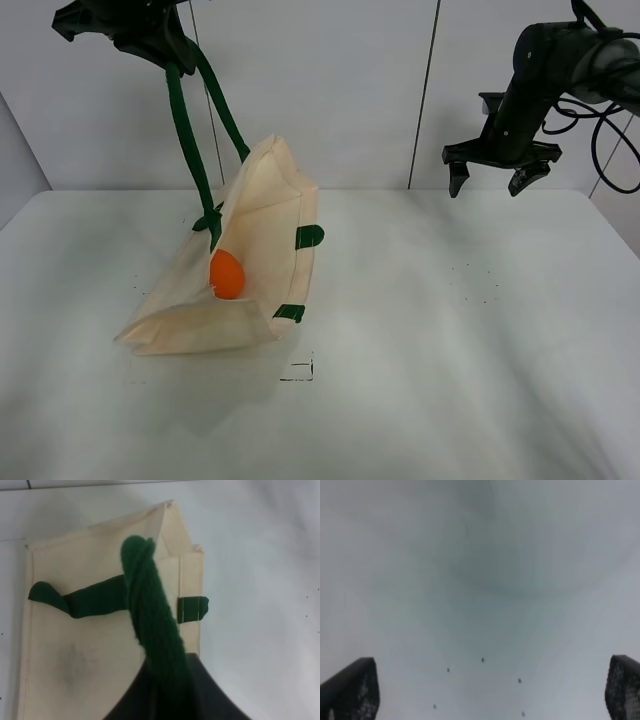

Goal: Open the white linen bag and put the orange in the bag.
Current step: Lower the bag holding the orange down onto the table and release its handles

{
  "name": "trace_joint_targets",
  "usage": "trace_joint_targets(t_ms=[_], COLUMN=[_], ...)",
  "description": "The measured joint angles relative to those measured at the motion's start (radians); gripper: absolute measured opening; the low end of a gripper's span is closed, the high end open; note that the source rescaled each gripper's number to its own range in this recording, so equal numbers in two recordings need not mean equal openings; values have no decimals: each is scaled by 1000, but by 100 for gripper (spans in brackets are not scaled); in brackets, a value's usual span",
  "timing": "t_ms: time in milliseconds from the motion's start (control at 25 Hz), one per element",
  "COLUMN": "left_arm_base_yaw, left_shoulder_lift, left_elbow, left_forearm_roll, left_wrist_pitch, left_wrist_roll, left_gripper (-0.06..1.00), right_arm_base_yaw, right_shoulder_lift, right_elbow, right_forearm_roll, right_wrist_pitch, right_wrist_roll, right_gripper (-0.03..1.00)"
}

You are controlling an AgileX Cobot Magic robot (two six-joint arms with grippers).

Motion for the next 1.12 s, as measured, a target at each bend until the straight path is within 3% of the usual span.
trace_joint_targets(t_ms=[200,840,1000,1120], left_arm_base_yaw=[0,0,0,0], left_shoulder_lift=[0,0,0,0], left_elbow=[0,0,0,0], left_forearm_roll=[0,0,0,0], left_wrist_pitch=[0,0,0,0], left_wrist_roll=[0,1,1,1], left_gripper=[0,0,0,0], right_arm_base_yaw=[0,0,0,0], right_shoulder_lift=[-205,-1241,-1540,-1774], right_elbow=[237,1365,1558,1588], right_forearm_roll=[-9,-8,0,0], right_wrist_pitch=[-2,-9,-89,-138], right_wrist_roll=[-4,-24,-33,-41], right_gripper=[100,100,100,100])
